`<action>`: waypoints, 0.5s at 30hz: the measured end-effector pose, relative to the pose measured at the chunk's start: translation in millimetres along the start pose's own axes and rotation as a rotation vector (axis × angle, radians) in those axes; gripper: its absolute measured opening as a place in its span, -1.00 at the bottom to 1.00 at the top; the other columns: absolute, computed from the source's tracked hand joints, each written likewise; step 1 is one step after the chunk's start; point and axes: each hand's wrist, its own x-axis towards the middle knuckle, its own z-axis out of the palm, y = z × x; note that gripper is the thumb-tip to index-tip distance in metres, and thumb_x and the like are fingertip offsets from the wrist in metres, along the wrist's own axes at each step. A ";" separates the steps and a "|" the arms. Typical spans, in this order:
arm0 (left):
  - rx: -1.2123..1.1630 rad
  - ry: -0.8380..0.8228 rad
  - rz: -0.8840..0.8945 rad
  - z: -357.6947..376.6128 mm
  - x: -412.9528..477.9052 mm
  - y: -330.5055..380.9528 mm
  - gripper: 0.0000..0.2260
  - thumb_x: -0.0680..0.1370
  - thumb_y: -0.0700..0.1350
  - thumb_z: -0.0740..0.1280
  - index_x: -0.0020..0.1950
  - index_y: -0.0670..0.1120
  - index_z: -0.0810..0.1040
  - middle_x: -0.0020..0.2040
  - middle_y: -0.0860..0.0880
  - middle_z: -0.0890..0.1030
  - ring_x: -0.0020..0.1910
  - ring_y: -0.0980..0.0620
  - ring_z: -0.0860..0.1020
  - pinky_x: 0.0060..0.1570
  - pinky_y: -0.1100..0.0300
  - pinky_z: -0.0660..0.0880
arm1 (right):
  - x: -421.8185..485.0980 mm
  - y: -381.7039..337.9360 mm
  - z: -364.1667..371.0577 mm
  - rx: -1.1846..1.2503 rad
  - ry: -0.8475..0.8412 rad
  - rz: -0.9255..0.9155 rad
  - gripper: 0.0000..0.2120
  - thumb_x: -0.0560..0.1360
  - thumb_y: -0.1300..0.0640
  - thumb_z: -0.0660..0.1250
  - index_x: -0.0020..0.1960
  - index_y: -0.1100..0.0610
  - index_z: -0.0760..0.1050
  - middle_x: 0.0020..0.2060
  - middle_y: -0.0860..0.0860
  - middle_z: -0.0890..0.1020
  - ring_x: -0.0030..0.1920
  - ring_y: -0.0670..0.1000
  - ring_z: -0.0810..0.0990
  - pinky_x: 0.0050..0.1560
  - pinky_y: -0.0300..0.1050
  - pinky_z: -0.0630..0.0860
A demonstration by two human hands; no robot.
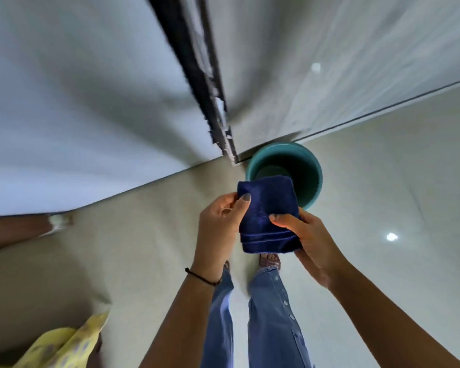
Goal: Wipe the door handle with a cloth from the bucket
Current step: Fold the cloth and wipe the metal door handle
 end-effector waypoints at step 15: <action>-0.255 0.022 0.270 -378.3 -250.8 48.9 -0.73 0.40 0.07 0.37 0.00 -0.05 0.58 -0.04 -0.07 0.67 -0.03 0.02 0.62 -0.03 0.14 0.54 | -221.8 58.5 350.1 -0.454 -0.340 -0.315 -0.54 0.30 0.14 0.52 0.18 0.12 0.54 0.02 0.07 0.72 0.01 0.07 0.70 -0.04 -0.11 0.63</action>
